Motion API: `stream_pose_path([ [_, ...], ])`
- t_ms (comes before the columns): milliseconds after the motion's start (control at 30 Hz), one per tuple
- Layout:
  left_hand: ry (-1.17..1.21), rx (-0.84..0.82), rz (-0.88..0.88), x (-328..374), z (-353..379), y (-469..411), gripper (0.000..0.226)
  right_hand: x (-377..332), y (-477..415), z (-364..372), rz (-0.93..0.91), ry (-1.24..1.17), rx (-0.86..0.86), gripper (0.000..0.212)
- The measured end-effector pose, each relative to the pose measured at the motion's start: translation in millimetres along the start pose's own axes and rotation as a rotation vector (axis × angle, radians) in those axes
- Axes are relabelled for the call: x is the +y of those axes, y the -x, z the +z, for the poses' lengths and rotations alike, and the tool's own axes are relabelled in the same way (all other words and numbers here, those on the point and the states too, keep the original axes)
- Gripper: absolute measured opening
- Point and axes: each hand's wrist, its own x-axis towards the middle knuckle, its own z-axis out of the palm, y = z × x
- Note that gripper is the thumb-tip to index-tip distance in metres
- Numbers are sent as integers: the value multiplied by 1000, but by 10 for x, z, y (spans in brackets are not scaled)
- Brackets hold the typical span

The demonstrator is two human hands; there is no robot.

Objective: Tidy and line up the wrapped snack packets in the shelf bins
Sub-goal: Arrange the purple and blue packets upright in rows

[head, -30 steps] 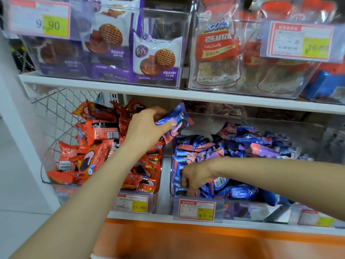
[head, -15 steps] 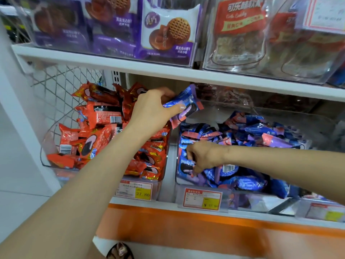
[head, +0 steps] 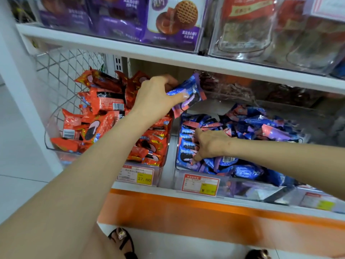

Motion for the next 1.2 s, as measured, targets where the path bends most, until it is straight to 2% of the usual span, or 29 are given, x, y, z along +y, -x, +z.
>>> stream_pose_path([
  [133, 5, -3, -1, -8, -14, 1, 39, 32, -60, 45, -33, -268, -51, 54],
  [233, 3, 6, -11, -14, -23, -8, 39, 65, -72, 55, -60, -488, -53, 53],
  [300, -1, 3, -7, -11, -23, -11, 39, 70, -75, 60, -73, -525, -55, 56],
  [500, -12, -15, 7, 12, -13, -5, 36, 100, -69, 3, -108, -382, -124, 62],
  [600, -22, -15, 14, 8, -8, 0, 37, 178, 20, -84, -93, -417, -114, 61],
  [667, -25, -26, 21, -6, 4, -7, 38, 254, 118, -135, -133, -409, -61, 55],
  [733, -29, -36, 38, -4, 22, -13, 38, 331, 231, -177, -268, -344, -20, 39],
  [800, -33, -59, 56, 17, 46, -25, 37, 373, 372, -189, -370, -288, -86, 29],
  [867, -40, -122, 73, 61, 77, -14, 34, 394, 510, -172, -390, -266, -178, 44],
  [933, -40, -223, 109, 112, 117, 22, 28, 466, 577, -132, -432, -238, -155, 65],
  [1000, -58, -327, 159, 158, 164, 67, 25, 561, 614, -107, -445, -232, -128, 58],
  [1067, -172, -411, 211, 196, 201, 113, 26, 632, 667, -80, -458, -216, -104, 50],
  [1200, -539, -481, 342, 196, 204, 128, 32, 713, 710, -54, -489, -303, -109, 58],
])
